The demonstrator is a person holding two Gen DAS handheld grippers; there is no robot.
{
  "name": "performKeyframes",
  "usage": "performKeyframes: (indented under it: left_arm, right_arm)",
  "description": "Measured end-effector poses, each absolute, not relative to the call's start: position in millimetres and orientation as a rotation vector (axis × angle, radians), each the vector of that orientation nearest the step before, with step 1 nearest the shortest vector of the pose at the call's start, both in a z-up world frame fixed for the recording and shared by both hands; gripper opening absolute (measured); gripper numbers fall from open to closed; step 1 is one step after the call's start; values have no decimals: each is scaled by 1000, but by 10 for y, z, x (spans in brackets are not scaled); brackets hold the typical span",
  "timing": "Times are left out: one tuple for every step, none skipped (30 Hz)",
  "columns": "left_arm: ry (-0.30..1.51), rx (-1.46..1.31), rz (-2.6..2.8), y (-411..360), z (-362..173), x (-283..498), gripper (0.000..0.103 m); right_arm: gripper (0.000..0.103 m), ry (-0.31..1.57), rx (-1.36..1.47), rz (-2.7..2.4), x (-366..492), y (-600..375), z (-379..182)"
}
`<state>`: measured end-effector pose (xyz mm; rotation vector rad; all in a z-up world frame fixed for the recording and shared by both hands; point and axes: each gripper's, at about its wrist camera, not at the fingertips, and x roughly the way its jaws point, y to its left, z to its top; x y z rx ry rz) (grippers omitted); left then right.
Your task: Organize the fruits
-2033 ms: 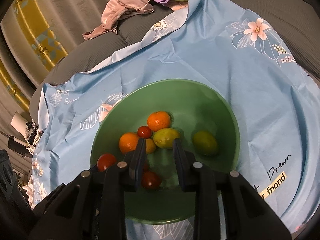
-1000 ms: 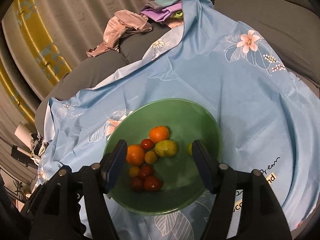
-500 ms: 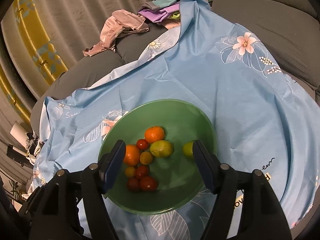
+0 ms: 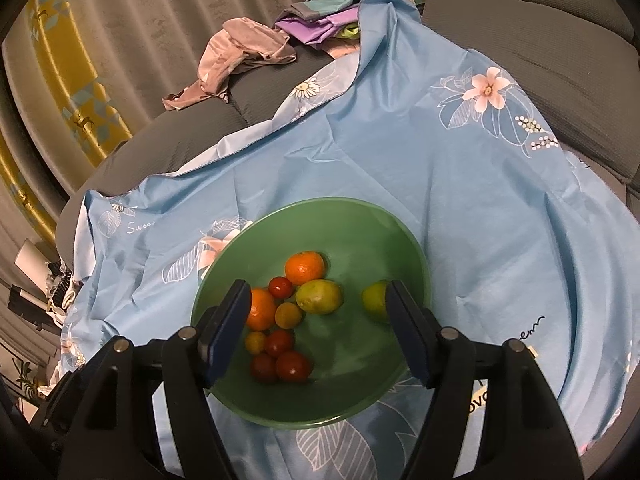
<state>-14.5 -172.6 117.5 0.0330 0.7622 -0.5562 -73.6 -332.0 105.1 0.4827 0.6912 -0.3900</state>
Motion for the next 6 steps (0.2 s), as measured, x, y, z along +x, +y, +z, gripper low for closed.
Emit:
performKeyframes:
  left_arm:
    - [764,35,-554,-1731,1174,-148,64]
    - [766,34,-554,-1718,1169,-140,64]
    - [766,35,-554,-1712,1168,-141,64]
    - [766,38,-553,-1712,1169,-147,64]
    - [767,37,-553,-1710,1169,-143,64]
    - [766,35,-553,-1712,1170,-145,64]
  right_arm:
    - [70,691,481,-390,-737,-3316,1051]
    - [70,692,481,-390,-737,-3315,1051]
    - [74,692,480,-390,-737,-3314,1052]
    - [78,691,478,-391,-739,-3308,1054]
    - [78,689,475,-392,-742,-3307,1058]
    - [78,688,472,-391,-744,-3300,1063]
